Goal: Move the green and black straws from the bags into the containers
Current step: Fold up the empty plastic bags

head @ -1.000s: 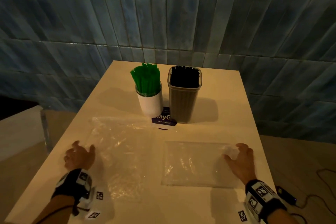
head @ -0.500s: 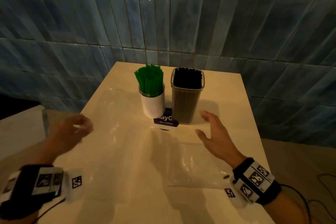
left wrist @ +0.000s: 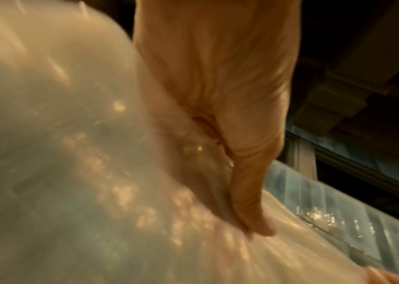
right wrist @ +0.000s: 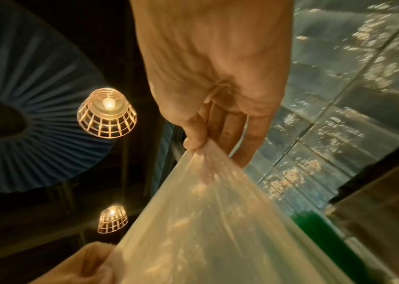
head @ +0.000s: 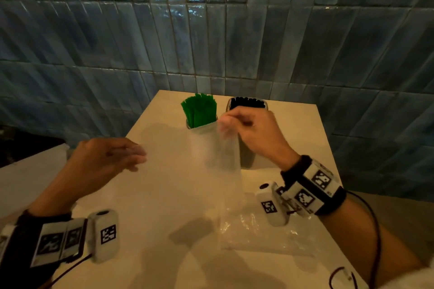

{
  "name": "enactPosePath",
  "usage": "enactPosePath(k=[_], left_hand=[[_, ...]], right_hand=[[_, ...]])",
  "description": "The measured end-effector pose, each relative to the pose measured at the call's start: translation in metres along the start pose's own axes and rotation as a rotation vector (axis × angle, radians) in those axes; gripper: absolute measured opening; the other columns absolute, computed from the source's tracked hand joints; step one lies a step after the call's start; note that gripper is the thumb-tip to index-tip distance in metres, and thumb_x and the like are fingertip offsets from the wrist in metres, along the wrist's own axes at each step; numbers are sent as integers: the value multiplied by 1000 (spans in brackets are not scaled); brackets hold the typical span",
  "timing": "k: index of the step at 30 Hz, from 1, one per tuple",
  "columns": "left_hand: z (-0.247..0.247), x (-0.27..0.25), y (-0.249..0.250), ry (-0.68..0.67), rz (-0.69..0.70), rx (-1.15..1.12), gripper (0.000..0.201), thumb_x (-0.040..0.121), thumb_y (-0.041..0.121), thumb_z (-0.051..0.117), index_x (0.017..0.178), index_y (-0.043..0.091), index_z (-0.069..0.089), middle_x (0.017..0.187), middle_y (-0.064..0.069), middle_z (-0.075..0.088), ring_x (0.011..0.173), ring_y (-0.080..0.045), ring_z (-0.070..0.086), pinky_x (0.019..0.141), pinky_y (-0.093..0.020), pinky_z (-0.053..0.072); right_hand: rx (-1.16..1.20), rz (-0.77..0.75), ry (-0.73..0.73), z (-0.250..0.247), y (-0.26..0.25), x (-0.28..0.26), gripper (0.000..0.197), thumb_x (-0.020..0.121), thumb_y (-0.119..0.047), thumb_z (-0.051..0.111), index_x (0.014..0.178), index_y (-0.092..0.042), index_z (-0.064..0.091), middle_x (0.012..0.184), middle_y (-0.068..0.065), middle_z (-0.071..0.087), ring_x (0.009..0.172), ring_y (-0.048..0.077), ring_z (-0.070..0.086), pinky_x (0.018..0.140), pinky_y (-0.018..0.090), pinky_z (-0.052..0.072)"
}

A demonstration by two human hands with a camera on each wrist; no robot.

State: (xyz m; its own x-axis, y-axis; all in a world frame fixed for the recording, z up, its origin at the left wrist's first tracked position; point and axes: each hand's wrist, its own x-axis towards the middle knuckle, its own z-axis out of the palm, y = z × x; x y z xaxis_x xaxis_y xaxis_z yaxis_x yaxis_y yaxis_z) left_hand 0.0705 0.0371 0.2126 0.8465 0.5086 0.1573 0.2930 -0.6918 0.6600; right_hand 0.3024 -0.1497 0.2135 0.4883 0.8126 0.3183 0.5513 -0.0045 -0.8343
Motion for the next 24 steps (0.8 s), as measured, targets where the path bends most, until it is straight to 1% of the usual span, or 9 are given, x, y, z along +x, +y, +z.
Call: enactPosePath(k=[3,6,8,11,14,16,18,20,24], left_hand=[[-2,-1,-12,32,-27,-85,50,51,84,59,84,48,68,73,17,72,64,-4,69,63,-11,52],[-3,5,-10,160,-82,-160,15,78,42,66,74,29,72,70,15,71,66,-5,68,59,-7,50],[-2,9,0,252,-38,-228,20,82,19,65,67,31,72,67,17,70,63,0,66,57,-7,50],[4,17,27,276,143,-169,17,78,18,63,71,32,70,65,28,66,59,7,63,59,-2,45],[11,25,61,190,360,-77,10,81,35,62,85,27,67,78,36,64,68,6,65,66,-3,46],[14,29,74,134,466,-54,17,83,46,58,89,32,65,85,31,66,71,1,67,69,-8,50],[16,30,82,161,520,-20,13,81,43,61,87,31,66,81,24,68,68,0,66,66,-9,51],[16,29,85,278,511,-7,11,79,35,65,82,25,67,71,9,69,58,-2,64,56,-9,49],[19,29,74,428,497,-13,7,81,35,63,84,30,67,53,-5,63,45,-11,57,43,-10,42]], right_hand=[[65,94,96,-21,12,-4,10,89,-17,59,94,-18,68,79,-9,69,72,-1,67,69,10,50],[121,194,208,-38,24,-9,10,90,-17,59,88,-24,66,80,-5,70,75,11,69,77,30,56],[-31,181,286,-45,27,-14,8,89,-20,61,95,-25,65,98,-5,69,93,9,64,92,33,51],[-392,-43,293,-39,14,-26,41,83,-39,66,121,-26,56,136,-5,47,123,6,39,109,27,24],[-473,-234,83,-18,-4,-30,61,80,-51,62,134,-28,47,147,-6,36,133,4,25,115,36,8],[-445,-254,-19,-6,-6,-28,56,84,-47,62,134,-26,48,141,-6,45,124,-7,29,114,31,15],[-376,-258,-25,-5,-1,-25,32,89,-33,60,119,-21,62,118,-6,64,101,-14,43,100,20,35],[-327,-223,-1,-12,3,-24,16,90,-22,60,102,-17,70,94,-6,72,85,-6,57,82,14,47],[-307,-138,-4,-29,3,-28,13,89,-22,62,97,-20,73,83,-10,71,78,-1,64,76,10,49]])
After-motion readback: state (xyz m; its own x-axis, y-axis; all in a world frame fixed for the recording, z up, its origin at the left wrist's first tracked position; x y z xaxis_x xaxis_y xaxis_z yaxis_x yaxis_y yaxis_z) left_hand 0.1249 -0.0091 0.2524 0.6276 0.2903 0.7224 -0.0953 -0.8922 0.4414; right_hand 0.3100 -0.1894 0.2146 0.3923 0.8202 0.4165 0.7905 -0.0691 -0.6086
